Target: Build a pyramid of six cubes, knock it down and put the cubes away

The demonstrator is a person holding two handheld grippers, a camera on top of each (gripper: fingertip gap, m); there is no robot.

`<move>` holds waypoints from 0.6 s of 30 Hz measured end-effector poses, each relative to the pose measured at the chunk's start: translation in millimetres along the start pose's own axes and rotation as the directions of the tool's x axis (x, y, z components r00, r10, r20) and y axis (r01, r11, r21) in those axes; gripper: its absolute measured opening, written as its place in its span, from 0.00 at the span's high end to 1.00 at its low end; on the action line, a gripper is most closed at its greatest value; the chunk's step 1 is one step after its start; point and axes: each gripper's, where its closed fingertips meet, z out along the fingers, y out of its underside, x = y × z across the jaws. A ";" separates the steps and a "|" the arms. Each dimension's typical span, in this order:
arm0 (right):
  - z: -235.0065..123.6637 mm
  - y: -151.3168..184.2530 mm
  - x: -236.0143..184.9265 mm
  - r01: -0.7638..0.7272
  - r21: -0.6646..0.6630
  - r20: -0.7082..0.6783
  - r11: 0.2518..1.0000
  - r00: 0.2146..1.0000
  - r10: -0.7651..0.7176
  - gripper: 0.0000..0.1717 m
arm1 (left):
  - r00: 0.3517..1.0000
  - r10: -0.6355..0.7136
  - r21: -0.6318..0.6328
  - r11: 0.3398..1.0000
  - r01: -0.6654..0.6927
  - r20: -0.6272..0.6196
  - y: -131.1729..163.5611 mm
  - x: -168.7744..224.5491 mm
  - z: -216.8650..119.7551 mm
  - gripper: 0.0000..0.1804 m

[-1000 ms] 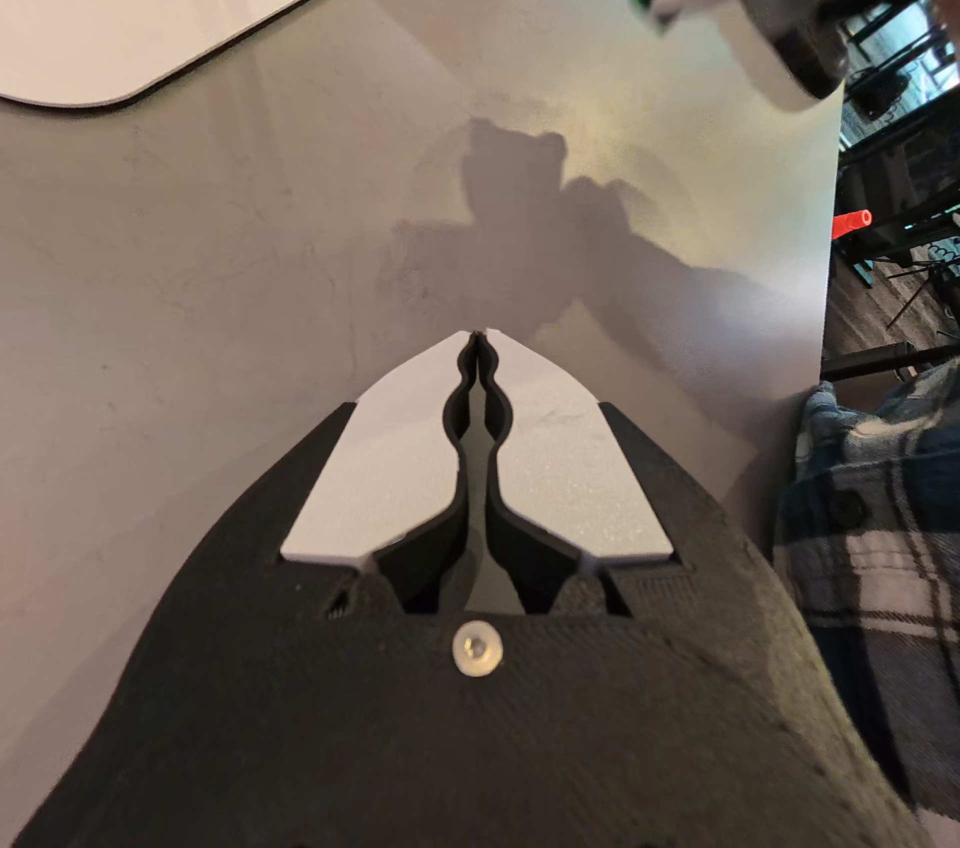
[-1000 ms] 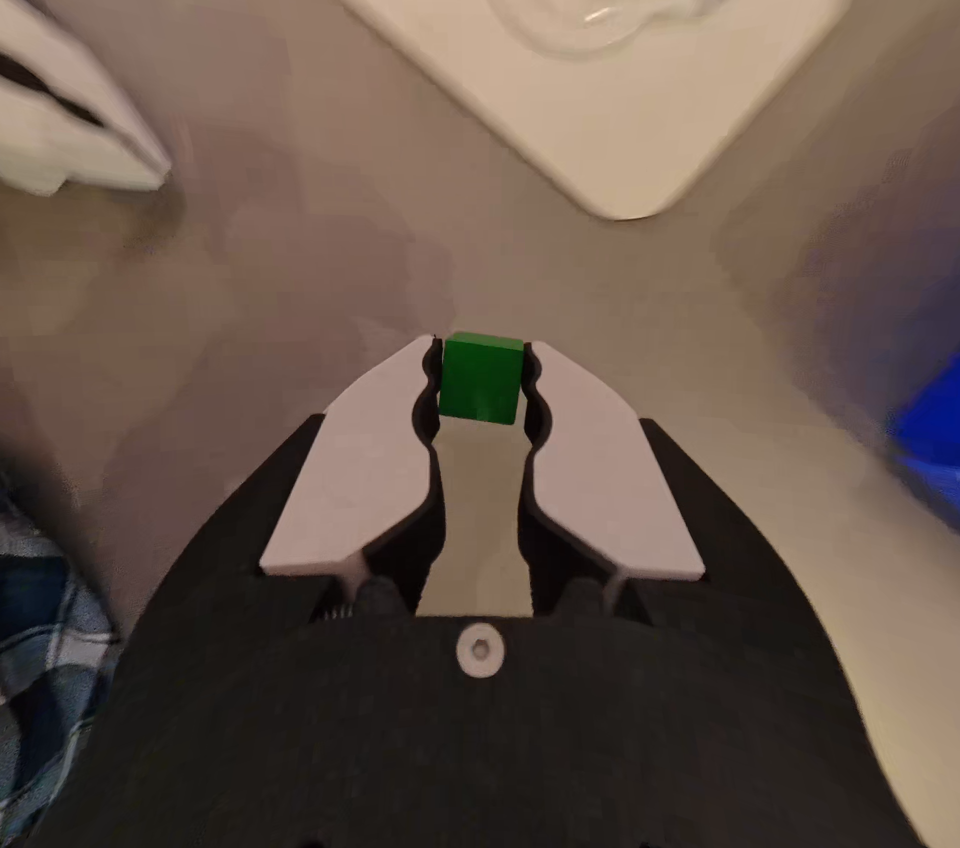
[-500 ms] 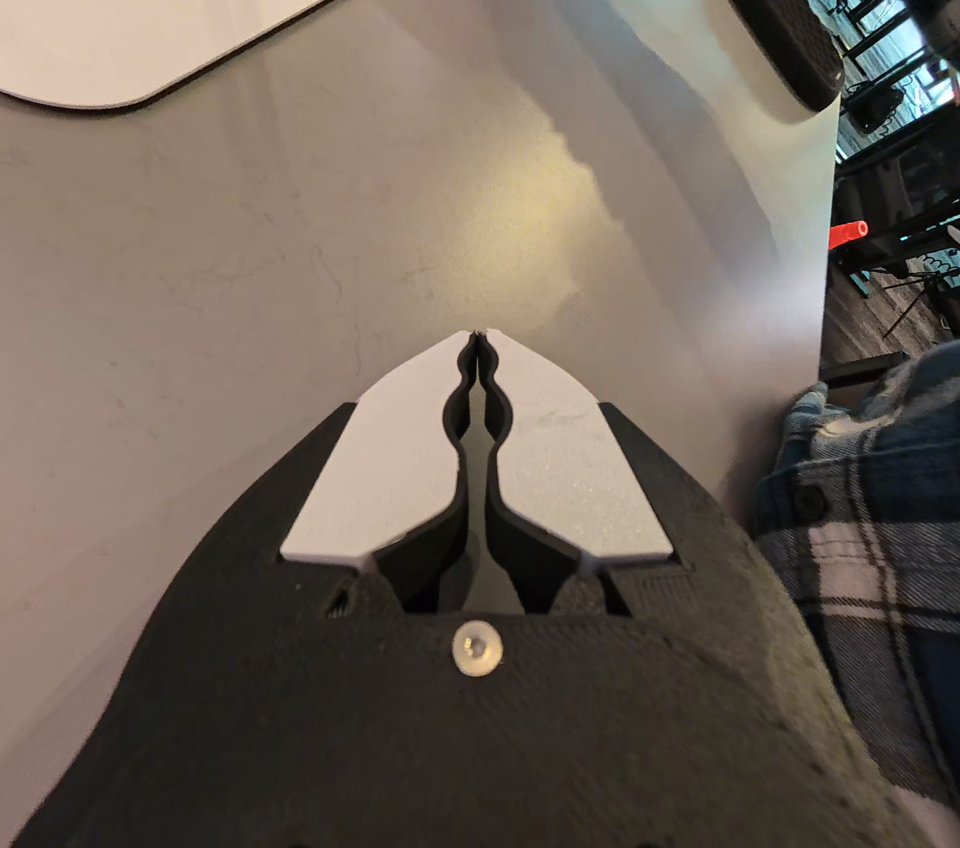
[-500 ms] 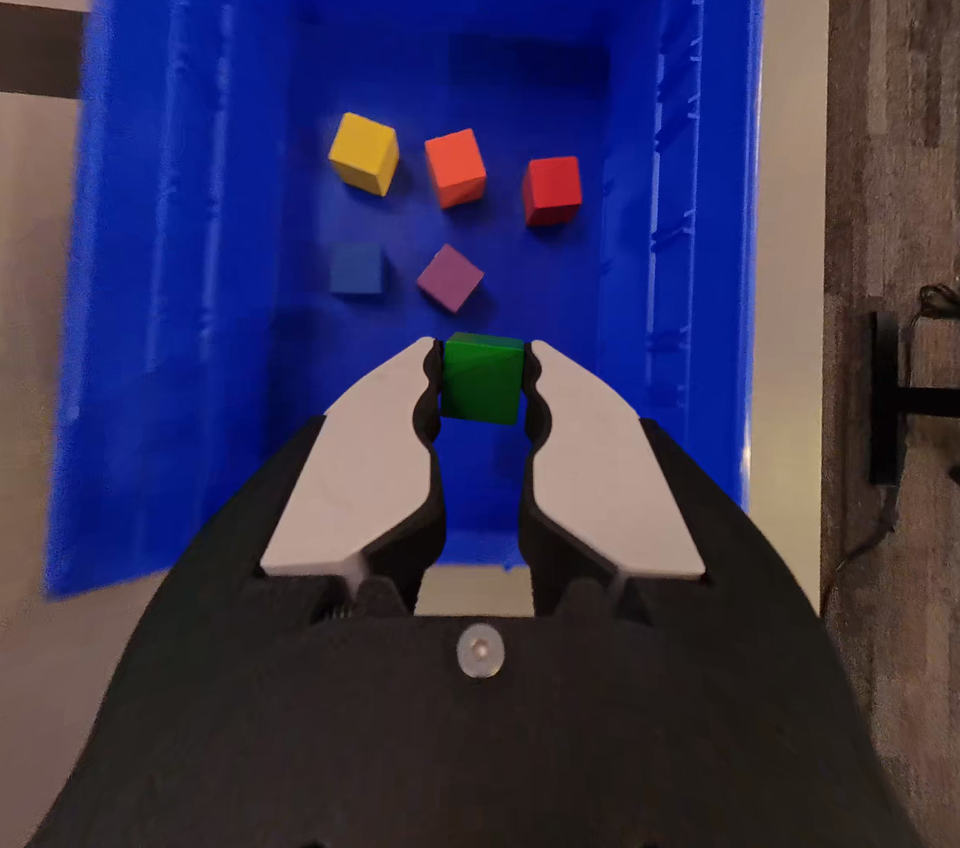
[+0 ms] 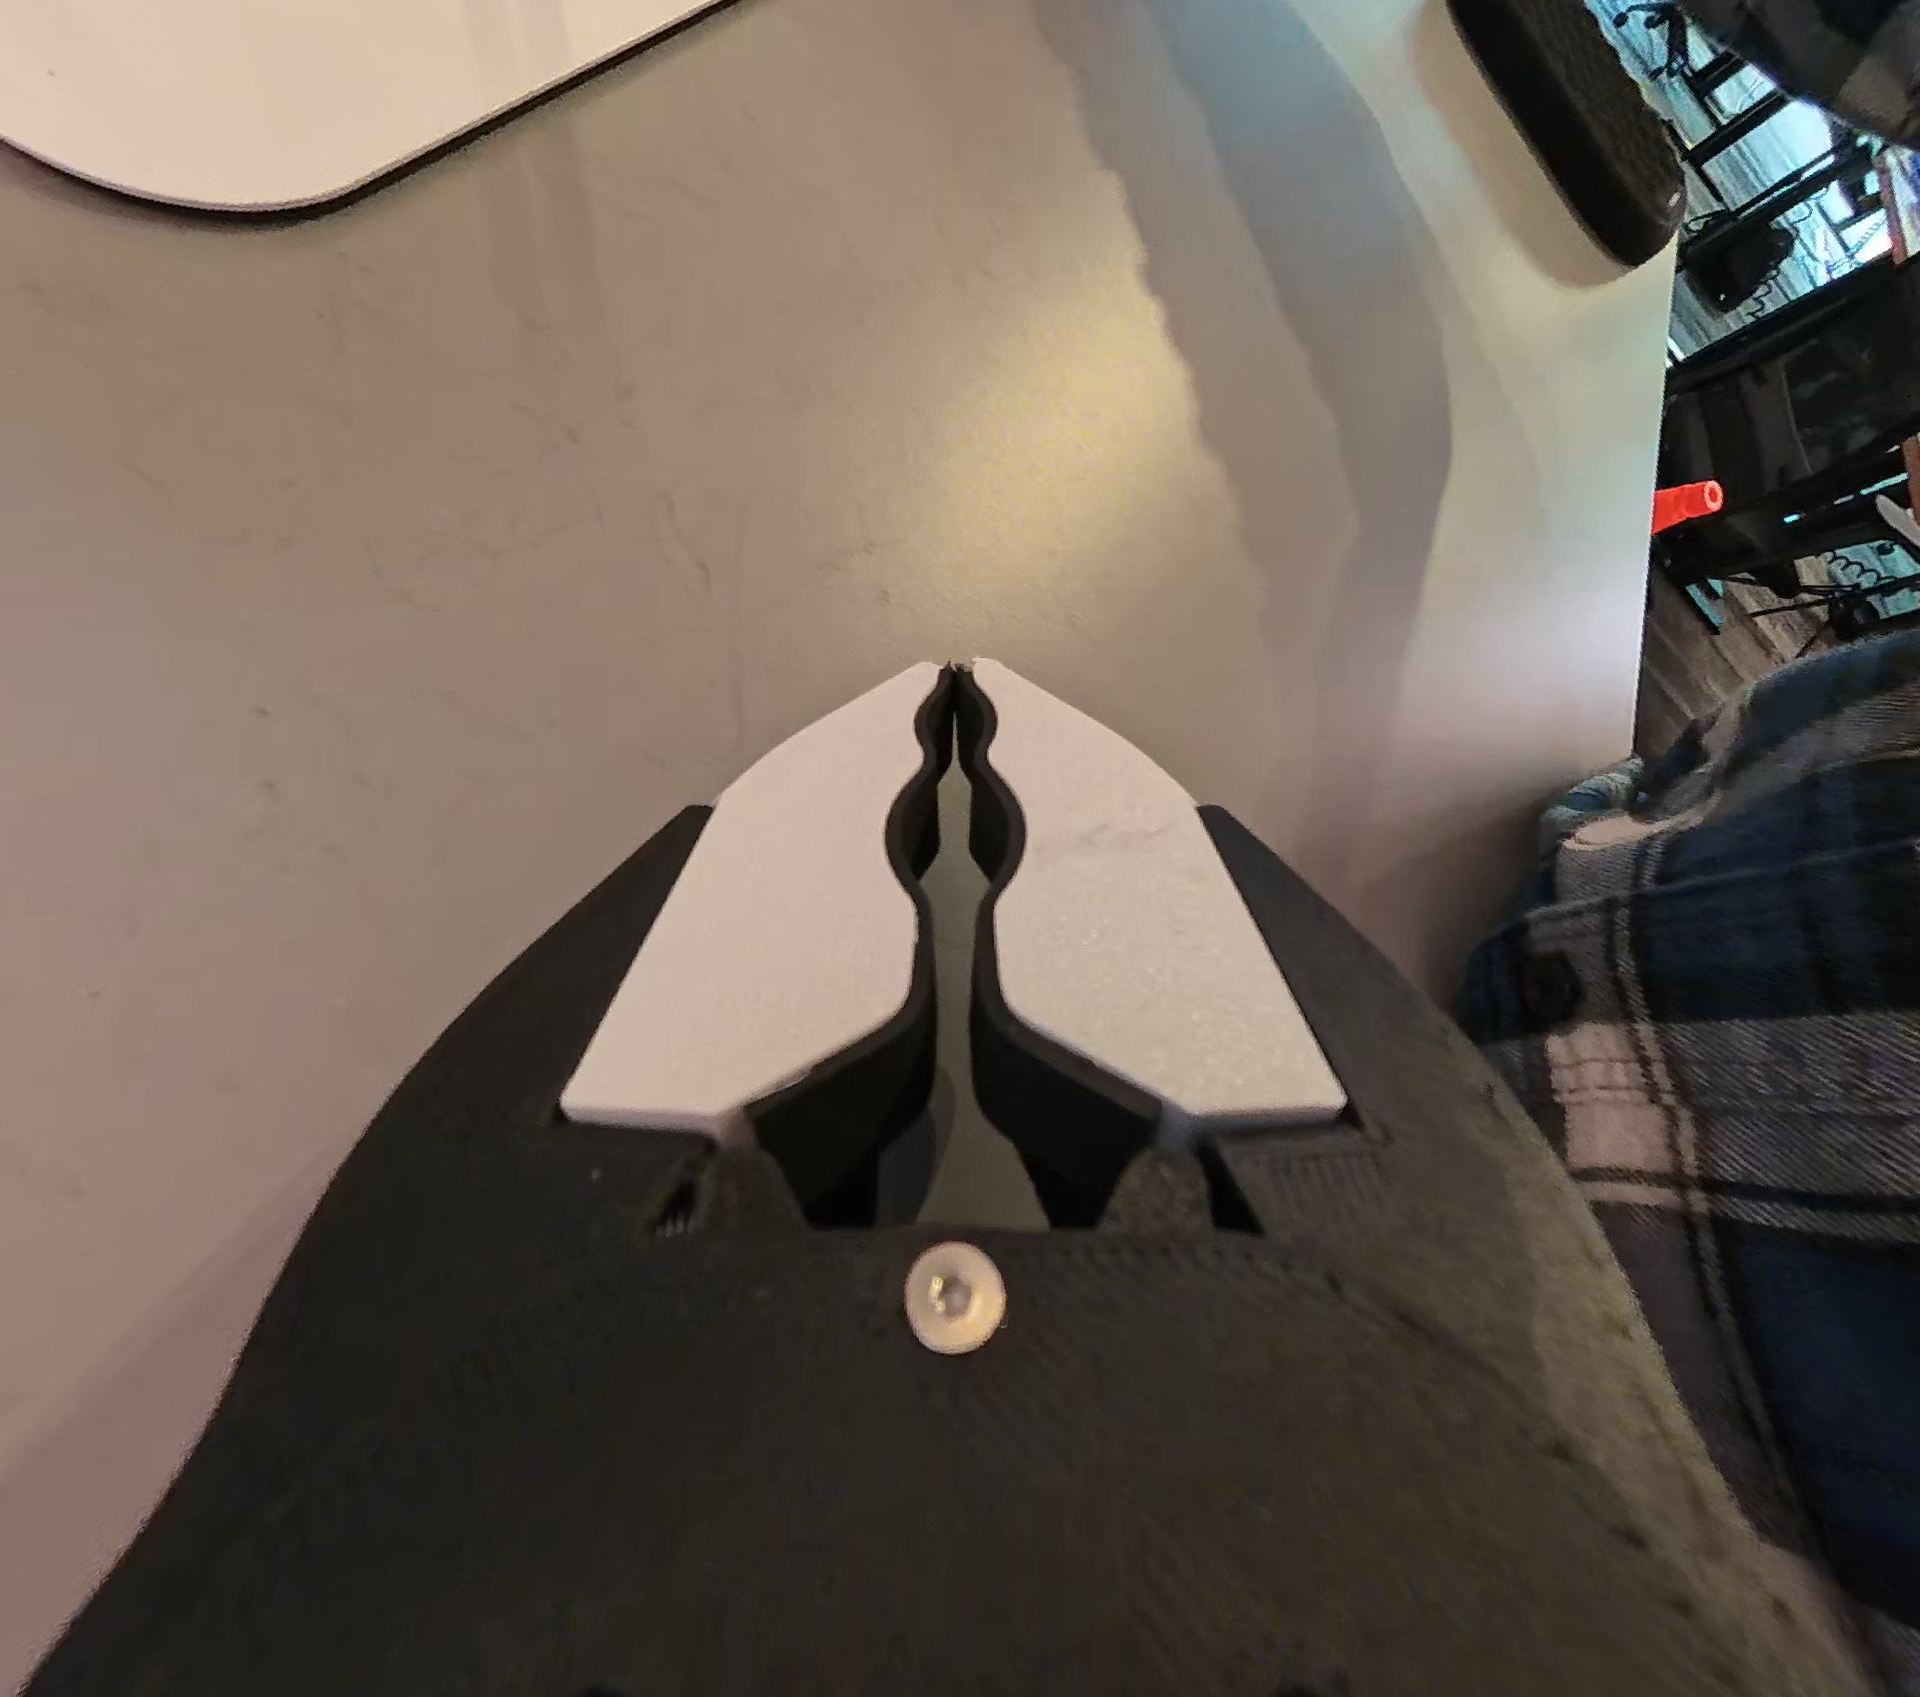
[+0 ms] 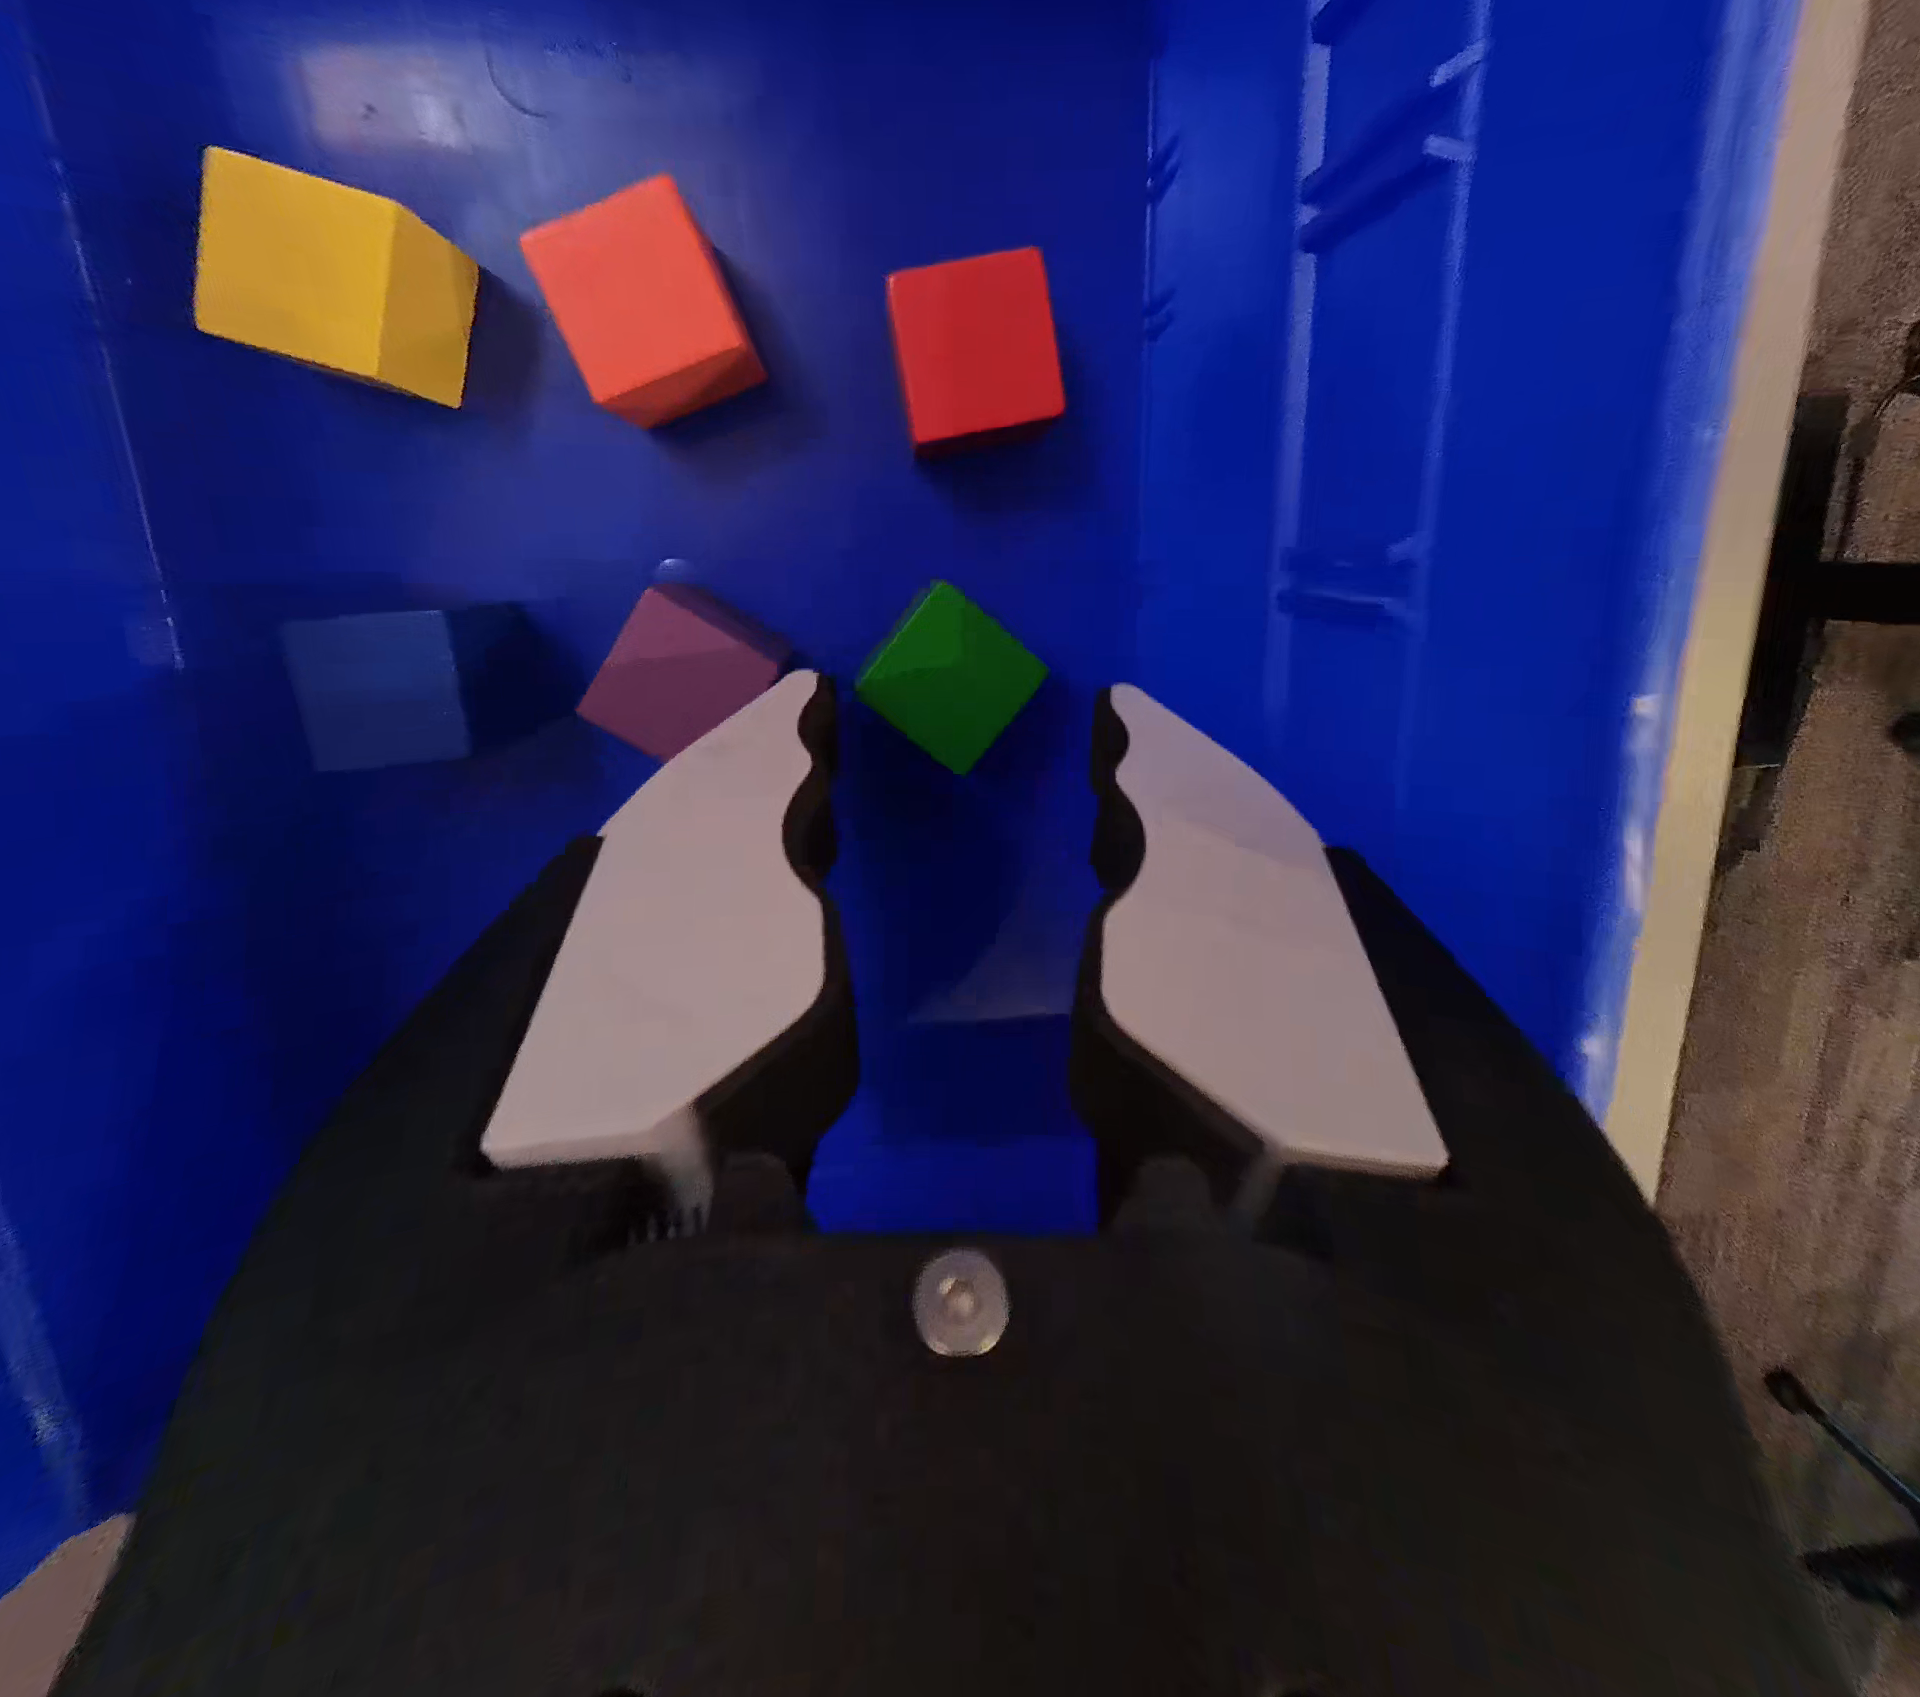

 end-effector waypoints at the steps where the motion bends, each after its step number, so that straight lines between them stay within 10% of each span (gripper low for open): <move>1: -7.2 -1.5 -1.2 0.001 0.024 -0.001 1.000 1.000 -0.001 0.71 | 1.000 -0.001 0.000 1.000 0.001 -0.001 -0.1 -0.1 -0.1 1.00; 11: -130.7 22.7 13.0 0.064 0.324 -0.111 0.944 0.993 -0.029 0.65 | 1.000 -0.004 0.006 1.000 0.004 -0.020 -1.2 0.4 -0.7 1.00; 18: -90.2 66.4 60.7 0.015 0.183 -0.112 0.983 0.994 0.006 0.47 | 0.999 -0.009 -0.012 1.000 0.009 -0.042 0.2 1.9 0.5 0.99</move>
